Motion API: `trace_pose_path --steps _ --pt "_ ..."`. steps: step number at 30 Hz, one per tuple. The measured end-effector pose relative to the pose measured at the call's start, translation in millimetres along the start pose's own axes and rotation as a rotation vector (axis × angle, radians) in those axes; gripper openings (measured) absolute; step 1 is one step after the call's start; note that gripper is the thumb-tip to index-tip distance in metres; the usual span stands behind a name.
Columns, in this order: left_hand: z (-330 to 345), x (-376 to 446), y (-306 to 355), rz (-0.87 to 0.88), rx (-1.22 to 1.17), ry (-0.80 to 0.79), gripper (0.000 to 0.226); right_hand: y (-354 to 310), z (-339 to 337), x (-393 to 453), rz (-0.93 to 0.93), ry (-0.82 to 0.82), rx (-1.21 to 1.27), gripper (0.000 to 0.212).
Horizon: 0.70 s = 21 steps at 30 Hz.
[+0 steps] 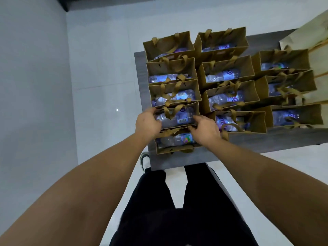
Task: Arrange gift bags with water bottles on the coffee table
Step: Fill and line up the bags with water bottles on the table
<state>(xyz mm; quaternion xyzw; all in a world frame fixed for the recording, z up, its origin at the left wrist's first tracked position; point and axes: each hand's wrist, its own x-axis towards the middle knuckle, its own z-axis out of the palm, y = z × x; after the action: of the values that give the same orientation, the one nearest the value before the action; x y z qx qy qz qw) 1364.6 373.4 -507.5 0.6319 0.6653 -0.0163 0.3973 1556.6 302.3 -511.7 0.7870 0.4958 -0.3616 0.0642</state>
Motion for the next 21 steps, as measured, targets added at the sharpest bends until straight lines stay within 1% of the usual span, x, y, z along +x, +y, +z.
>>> trace_pose_path --steps 3,6,9,11,12,15,16,17,19,21 --pt "10.5 -16.0 -9.5 0.064 0.023 -0.003 0.035 9.7 20.9 -15.5 0.026 -0.050 0.064 0.061" --pt "22.6 -34.0 -15.0 0.015 0.022 -0.013 0.038 19.7 27.3 -24.5 0.007 -0.086 0.074 0.072" --pt "37.8 -49.1 -16.9 -0.033 0.016 0.005 0.036 26.0 23.6 -24.3 -0.047 -0.092 0.050 0.073" --pt "47.9 -54.7 -17.6 -0.048 0.003 0.056 0.034 30.2 22.4 -23.4 -0.090 -0.085 0.020 0.069" --pt "53.0 -57.9 -17.0 -0.057 -0.013 0.075 0.034 33.7 22.4 -24.5 -0.122 -0.055 -0.008 0.065" --pt "66.2 -69.6 -17.4 -0.057 -0.055 0.126 0.041 46.4 22.2 -32.4 -0.288 0.159 -0.180 0.045" --pt "70.6 -74.8 -18.2 -0.052 -0.049 0.148 0.045 50.0 23.3 -36.0 -0.366 0.208 -0.234 0.040" --pt "75.1 -80.6 -20.4 -0.053 -0.038 0.172 0.050 53.0 26.3 -39.8 -0.434 0.213 -0.273 0.038" --pt "84.3 -89.7 -27.0 -0.041 -0.017 0.222 0.058 56.6 35.2 -44.5 -0.501 0.124 -0.366 0.042" --pt "93.0 -94.7 -34.7 -0.028 -0.019 0.230 0.059 59.3 46.2 -44.2 -0.466 0.013 -0.454 0.046"
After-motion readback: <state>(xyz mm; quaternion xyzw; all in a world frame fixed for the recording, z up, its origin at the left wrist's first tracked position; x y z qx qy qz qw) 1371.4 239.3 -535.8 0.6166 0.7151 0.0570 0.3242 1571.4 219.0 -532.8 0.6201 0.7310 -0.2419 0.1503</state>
